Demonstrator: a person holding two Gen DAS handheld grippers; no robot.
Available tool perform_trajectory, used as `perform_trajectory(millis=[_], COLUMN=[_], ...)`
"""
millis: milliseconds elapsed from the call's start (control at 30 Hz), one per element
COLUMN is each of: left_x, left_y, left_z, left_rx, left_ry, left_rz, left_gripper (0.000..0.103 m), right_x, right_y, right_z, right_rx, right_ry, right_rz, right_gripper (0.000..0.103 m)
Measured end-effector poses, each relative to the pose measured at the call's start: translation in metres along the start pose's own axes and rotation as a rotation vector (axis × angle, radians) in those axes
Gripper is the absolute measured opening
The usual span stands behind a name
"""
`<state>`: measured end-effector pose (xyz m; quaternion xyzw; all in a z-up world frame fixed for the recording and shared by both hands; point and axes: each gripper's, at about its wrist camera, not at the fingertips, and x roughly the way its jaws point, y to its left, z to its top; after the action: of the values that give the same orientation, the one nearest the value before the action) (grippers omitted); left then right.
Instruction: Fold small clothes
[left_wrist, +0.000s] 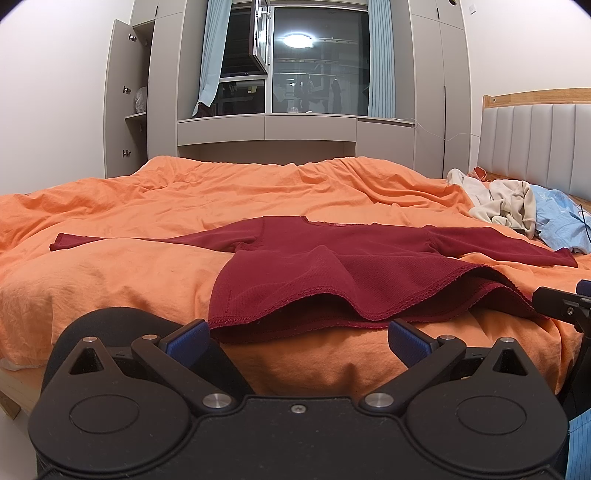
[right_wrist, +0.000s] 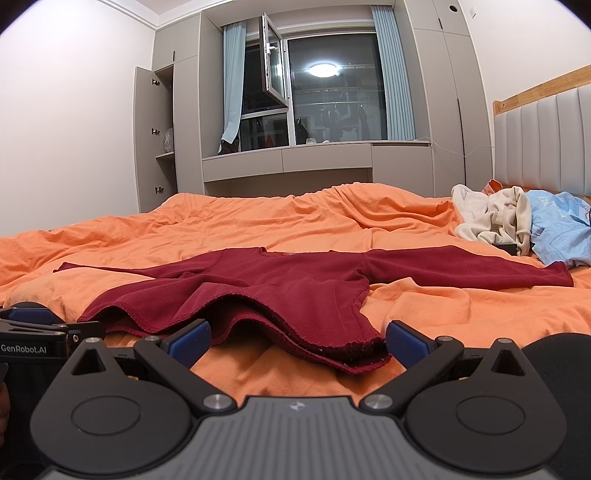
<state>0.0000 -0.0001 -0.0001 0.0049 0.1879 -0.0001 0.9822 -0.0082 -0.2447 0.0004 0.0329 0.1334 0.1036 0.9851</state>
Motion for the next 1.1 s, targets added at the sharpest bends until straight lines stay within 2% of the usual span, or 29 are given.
perform_trajectory(millis=[867, 1000, 1100], left_x=[0.000, 0.002, 0.008], left_y=[0.000, 0.000, 0.000], left_z=[0.000, 0.002, 0.009], left_rx=[0.000, 0.005, -0.008], left_ry=[0.001, 0.017, 0.061], left_rz=[-0.002, -0.015, -0.055], left_gripper=[0.103, 0.103, 0.103], right_x=[0.001, 0.005, 0.014], right_y=[0.002, -0.002, -0.005], right_z=[0.000, 0.005, 0.011], right_rx=[0.002, 0.016, 0.033], right_ry=[0.007, 0.044, 0.092], right_rz=[0.000, -0.003, -0.018], right_gripper=[0.103, 0.103, 0.103])
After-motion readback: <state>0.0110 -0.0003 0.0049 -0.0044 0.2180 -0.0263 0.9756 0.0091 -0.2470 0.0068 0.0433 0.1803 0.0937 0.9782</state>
